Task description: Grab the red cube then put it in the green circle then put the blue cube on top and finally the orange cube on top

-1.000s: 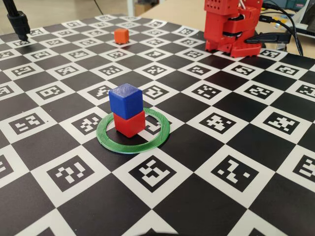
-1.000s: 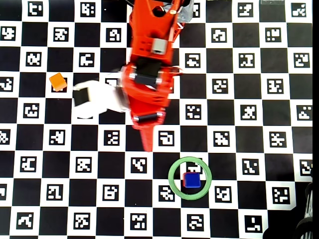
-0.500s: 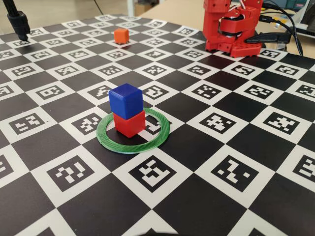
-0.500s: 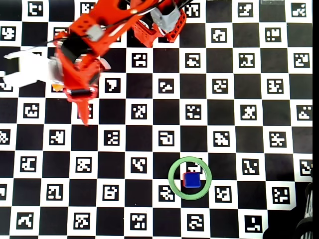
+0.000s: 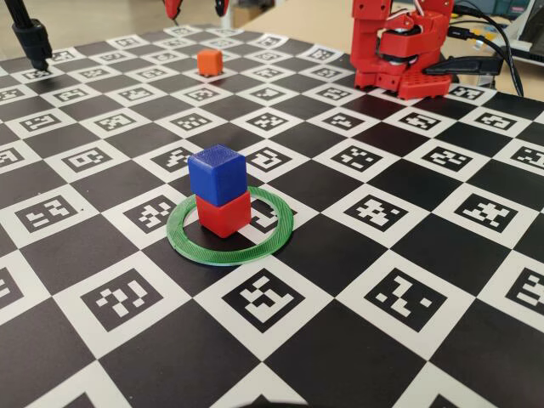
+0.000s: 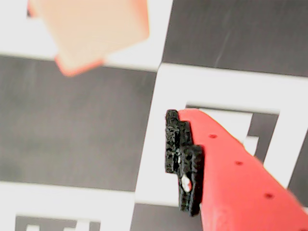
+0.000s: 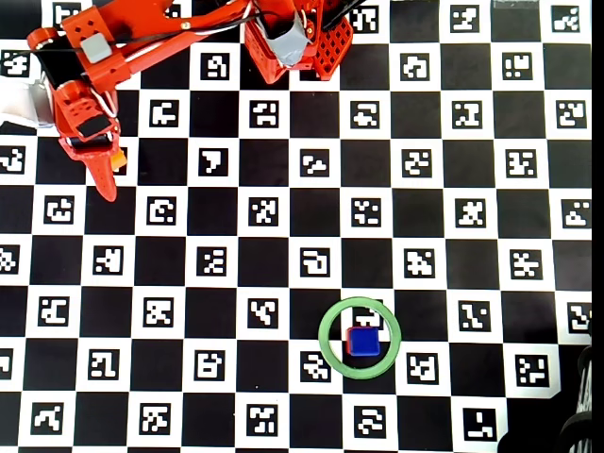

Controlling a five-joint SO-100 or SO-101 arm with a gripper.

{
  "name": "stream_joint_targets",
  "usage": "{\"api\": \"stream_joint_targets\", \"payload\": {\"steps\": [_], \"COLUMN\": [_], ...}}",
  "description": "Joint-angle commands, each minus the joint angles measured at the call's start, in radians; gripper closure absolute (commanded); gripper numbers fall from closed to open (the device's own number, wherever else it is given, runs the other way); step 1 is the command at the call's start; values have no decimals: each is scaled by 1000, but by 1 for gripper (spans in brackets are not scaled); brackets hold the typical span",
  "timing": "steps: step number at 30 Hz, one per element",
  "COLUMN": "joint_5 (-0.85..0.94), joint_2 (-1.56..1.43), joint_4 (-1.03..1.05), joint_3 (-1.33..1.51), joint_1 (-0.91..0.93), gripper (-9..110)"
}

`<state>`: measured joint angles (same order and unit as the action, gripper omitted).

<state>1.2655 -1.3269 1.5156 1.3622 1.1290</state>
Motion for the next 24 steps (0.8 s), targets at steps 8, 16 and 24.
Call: {"api": "stream_joint_targets", "payload": {"steps": [8, 16, 24], "joint_5": [37, 40, 57], "joint_2": [2, 34, 41], "joint_4": [-147, -221, -333], "joint_3": [64, 121, 225], "joint_1": [37, 40, 49], "gripper": [50, 50, 50]}}
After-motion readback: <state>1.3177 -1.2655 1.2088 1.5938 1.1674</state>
